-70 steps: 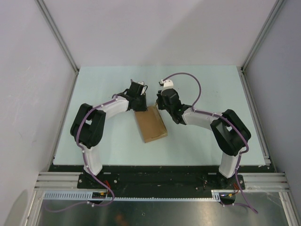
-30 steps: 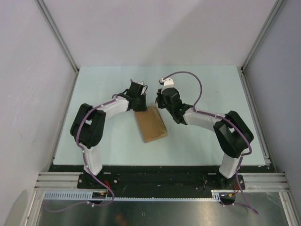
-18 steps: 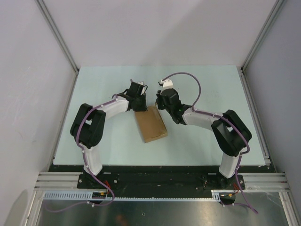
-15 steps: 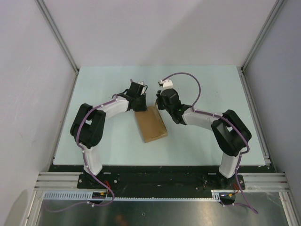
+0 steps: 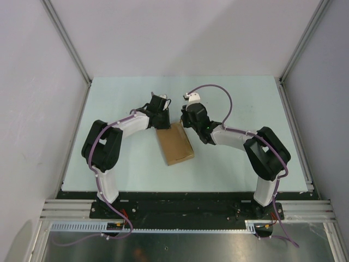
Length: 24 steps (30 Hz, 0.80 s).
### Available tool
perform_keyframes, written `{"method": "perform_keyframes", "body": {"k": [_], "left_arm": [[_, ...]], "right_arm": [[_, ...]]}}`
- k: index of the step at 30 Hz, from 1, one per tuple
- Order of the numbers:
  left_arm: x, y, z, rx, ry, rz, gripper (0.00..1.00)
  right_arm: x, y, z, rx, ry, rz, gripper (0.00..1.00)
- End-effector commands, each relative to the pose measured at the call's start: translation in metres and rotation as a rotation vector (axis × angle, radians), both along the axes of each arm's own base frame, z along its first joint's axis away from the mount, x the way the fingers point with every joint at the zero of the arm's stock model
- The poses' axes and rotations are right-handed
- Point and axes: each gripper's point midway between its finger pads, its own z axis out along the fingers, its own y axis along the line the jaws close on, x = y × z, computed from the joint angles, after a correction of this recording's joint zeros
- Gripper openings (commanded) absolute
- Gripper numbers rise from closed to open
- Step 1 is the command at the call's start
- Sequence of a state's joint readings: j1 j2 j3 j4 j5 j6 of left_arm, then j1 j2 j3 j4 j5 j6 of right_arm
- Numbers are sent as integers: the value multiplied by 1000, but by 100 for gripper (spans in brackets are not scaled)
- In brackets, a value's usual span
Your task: Unpack the express box
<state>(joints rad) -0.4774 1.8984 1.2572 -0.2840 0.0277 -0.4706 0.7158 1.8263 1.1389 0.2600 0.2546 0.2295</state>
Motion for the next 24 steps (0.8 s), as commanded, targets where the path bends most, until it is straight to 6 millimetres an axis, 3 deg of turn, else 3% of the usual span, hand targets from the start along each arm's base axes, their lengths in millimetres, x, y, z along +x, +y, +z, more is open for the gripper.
{"method": "perform_keyframes", "body": {"k": [1,14,24], "left_arm": [[-38,11,-53,62,181,4,26],[-56,9,-64,-64,330,71,17],[-72,19,-80,-162,478,189,11]], "right_arm": [[-1,-5,-15,-51,20,-6,0],[-19,-6,-26,-151,45,8,0],[-32,-12,-31,-173,63,12,0]]}}
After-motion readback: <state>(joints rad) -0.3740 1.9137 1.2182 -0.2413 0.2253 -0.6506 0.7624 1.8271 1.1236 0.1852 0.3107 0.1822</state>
